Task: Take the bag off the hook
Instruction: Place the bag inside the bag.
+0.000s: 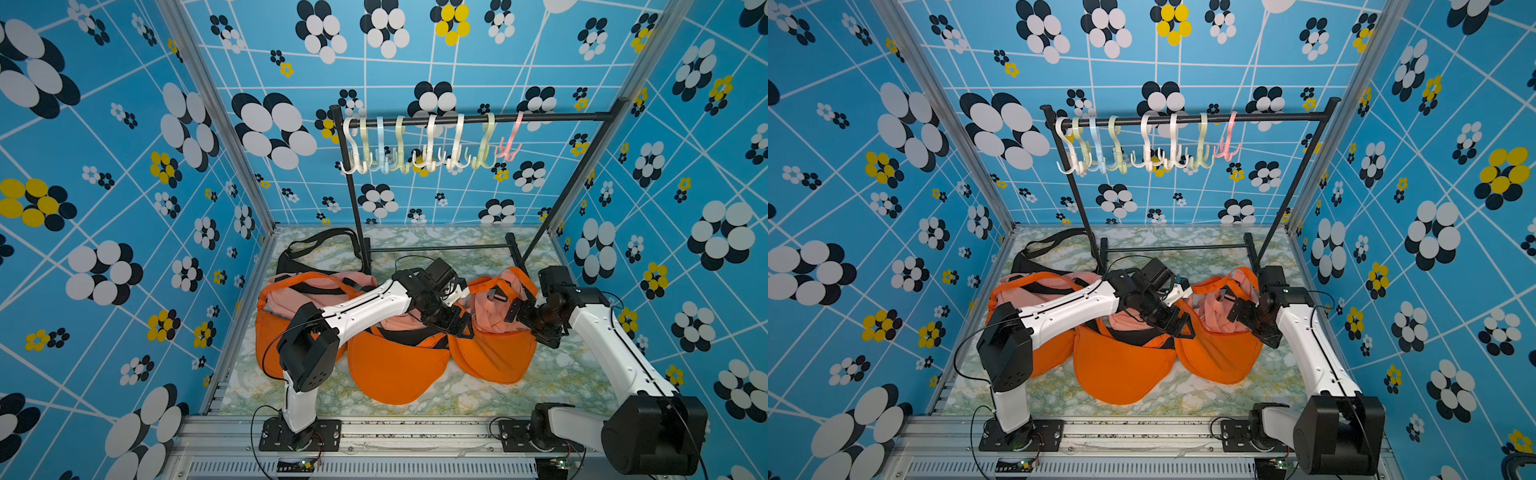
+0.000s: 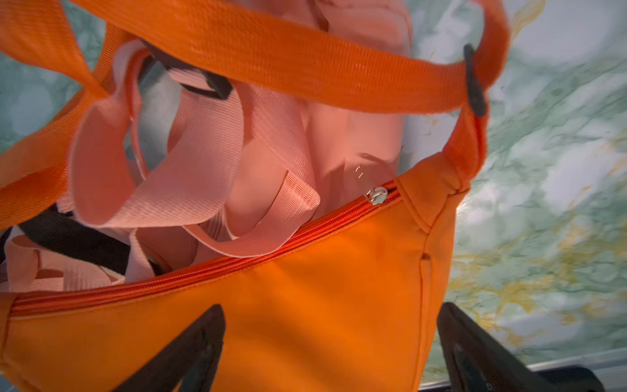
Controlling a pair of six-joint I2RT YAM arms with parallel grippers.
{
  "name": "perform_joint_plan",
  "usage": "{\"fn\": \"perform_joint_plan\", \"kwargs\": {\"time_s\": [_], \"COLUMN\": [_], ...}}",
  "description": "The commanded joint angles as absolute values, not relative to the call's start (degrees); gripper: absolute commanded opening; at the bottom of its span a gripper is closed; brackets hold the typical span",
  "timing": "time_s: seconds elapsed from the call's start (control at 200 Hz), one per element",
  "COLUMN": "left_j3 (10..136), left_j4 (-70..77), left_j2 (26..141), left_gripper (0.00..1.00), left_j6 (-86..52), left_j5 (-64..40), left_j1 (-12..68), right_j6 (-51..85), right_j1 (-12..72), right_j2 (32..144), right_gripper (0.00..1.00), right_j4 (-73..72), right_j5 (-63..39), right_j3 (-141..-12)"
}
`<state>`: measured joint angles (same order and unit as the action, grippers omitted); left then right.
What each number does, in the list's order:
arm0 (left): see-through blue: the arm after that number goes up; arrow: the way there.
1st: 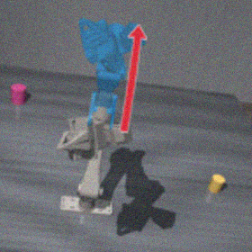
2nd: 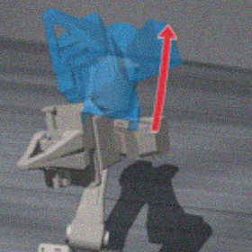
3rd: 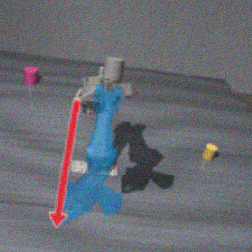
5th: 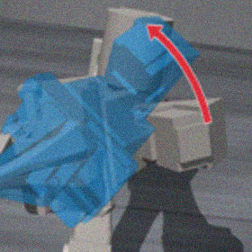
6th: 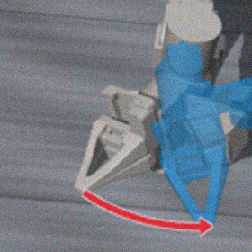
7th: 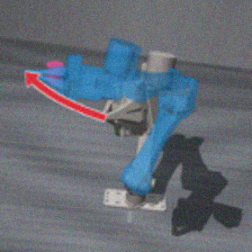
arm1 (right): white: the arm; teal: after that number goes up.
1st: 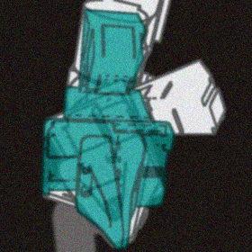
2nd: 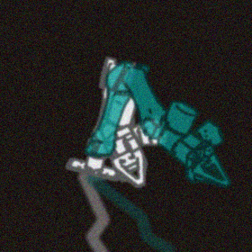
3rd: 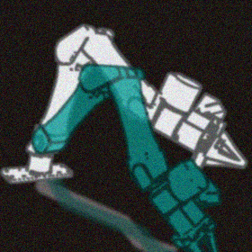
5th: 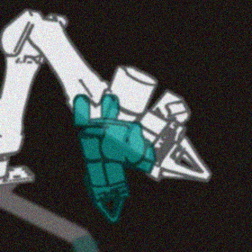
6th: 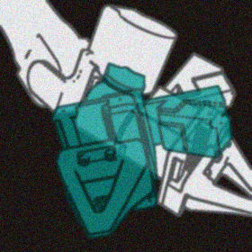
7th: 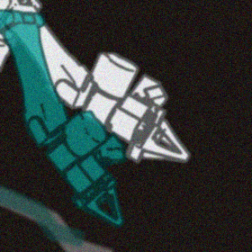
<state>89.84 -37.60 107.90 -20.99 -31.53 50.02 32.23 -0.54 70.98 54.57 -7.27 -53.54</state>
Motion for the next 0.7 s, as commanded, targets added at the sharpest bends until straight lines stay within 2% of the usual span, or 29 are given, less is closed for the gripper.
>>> {"fn": "perform_joint_plan", "kwargs": {"time_s": [0.0, 0.145, 0.24, 0.3, 0.35, 0.365, 0.375, 0.45, 0.515, 0.62, 0.695], "left_j3": [88.9, 90.0, 91.3, 92.1, 92.7, 92.9, 92.9, 93.5, 93.9, 94.2, 94.9], "left_j4": [-38.3, -37.8, -37.1, -36.7, -36.7, -36.7, -36.7, -36.7, -36.8, -37.4, -39.0], "left_j2": [106.8, 108.8, 110.5, 111.3, 111.9, 111.9, 112.0, 112.0, 111.9, 111.2, 110.7], "left_gripper": [0.92, 0.91, 0.85, 0.76, 0.69, 0.66, 0.64, 0.51, 0.31, 0.01, 0.0], "left_j6": [-19.6, -19.8, -20.2, -20.3, -20.3, -20.3, -20.2, -20.0, -20.1, -20.5, -20.6], "left_j5": [-28.4, -24.1, -23.6, -24.5, -25.3, -25.3, -25.4, -25.8, -26.8, -29.3, -30.2], "left_j1": [48.8, 48.5, 48.6, 48.9, 49.1, 49.2, 49.3, 49.7, 50.2, 51.4, 52.9], "right_j6": [36.7, 36.8, 36.8, 36.3, 35.7, 35.5, 35.4, 34.2, 33.1, 31.4, 30.1], "right_j1": [-1.0, -1.8, -2.2, -3.0, -4.0, -4.2, -4.6, -5.9, -6.7, -7.4, -7.8], "right_j2": [72.8, 74.9, 74.3, 74.2, 74.1, 74.1, 74.1, 73.9, 73.9, 73.7, 73.6], "right_gripper": [0.93, 0.9, 0.86, 0.75, 0.49, 0.44, 0.37, 0.14, 0.06, 0.03, 0.03], "right_j4": [48.3, 47.1, 46.2, 45.8, 45.7, 45.7, 45.7, 46.3, 47.2, 49.2, 50.9], "right_j5": [-11.7, -11.1, -8.5, -7.5, -7.6, -7.6, -7.6, -7.1, -6.6, -5.5, -4.2], "right_j3": [-49.7, -47.3, -46.5, -46.5, -46.7, -46.7, -46.9, -47.8, -49.3, -52.3, -54.6]}}
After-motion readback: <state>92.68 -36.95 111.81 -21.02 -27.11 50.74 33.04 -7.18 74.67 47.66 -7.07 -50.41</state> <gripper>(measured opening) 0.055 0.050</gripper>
